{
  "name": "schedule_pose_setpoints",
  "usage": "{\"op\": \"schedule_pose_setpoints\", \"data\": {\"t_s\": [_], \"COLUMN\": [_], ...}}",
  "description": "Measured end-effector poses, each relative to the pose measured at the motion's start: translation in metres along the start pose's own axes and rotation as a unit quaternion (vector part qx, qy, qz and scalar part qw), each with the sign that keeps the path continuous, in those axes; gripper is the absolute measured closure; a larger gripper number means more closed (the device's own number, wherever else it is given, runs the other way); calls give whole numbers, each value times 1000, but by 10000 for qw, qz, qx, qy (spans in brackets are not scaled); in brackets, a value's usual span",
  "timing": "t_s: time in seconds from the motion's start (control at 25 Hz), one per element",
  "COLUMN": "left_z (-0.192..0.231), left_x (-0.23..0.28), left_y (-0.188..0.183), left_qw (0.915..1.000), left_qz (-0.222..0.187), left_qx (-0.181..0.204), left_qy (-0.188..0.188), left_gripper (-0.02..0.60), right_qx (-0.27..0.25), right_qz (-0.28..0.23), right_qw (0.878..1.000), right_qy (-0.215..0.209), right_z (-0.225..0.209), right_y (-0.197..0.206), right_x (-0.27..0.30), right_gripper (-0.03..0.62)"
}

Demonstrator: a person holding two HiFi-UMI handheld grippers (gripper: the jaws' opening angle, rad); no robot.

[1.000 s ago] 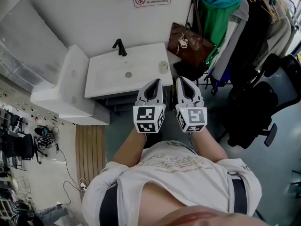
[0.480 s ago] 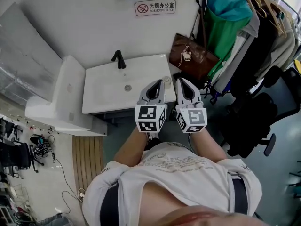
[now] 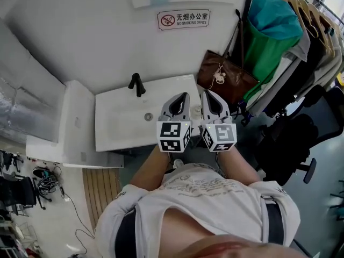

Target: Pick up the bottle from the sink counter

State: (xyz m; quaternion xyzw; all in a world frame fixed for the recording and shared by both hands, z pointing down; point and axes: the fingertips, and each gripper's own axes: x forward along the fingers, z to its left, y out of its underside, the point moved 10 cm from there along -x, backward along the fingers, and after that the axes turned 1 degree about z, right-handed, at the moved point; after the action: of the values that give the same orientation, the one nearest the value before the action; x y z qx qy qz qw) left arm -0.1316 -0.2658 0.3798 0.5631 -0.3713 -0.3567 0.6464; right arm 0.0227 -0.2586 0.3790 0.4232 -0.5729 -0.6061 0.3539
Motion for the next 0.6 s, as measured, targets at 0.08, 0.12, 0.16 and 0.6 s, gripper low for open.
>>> {"op": "schedule_pose_setpoints", "data": {"t_s": [0.08,0.12,0.16,0.6], "left_z": [15,21,27,54], "left_x": [11,16,21,52], "left_y": [-1,-1,0,39], "left_qw": [10000,9999,9998,9993], "left_qz": [18,17,11,214], "left_qx": [-39,-55,-69,-56], "left_qy": [60,106,167,291], "left_gripper": [561,561,561,560], "right_qx": [12,21,32,10], "right_qz": [64,76,81,318], "right_qw": [10000,9999,9999,9995], "right_qy": [46,68,90,-3], "right_z": [0,0,-1,-29], "right_y": [3,5,6,30], "right_x": [18,25,31,65], "right_gripper": [569,569,569,569]}}
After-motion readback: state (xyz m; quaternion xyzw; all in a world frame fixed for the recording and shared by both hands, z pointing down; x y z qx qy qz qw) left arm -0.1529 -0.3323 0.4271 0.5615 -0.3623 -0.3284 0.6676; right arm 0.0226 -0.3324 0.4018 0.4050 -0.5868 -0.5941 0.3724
